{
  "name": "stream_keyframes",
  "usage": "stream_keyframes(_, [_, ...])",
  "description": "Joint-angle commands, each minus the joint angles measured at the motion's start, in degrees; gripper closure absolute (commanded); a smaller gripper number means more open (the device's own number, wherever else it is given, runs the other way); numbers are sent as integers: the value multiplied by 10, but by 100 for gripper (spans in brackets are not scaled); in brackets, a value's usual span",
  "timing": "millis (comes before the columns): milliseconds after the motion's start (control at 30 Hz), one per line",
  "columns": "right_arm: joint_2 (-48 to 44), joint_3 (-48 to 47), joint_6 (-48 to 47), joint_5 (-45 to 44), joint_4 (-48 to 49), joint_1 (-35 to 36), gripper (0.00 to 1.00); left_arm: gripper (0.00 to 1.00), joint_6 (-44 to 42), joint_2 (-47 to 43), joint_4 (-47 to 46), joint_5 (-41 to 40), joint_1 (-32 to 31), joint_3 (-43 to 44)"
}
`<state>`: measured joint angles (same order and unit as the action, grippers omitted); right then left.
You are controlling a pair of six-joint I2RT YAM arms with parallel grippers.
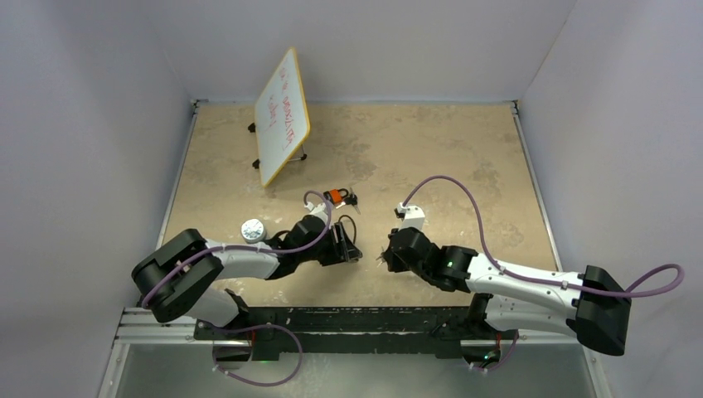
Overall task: Unlock with the key
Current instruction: Place the lock at the center of the board.
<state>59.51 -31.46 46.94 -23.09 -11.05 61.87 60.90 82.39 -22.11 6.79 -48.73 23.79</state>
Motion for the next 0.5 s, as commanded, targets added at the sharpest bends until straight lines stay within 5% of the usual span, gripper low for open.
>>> stream_keyframes(0, [-2, 5, 18, 2, 17, -1, 100, 46, 4, -9, 11, -24, -5, 22])
stream_keyframes(333, [-3, 12, 23, 16, 35, -1, 100, 35, 17, -118, 144, -134, -4, 4])
stream_keyframes(467, [1, 12, 31, 20, 53, -2, 100, 35, 1, -196, 93, -99, -5, -27])
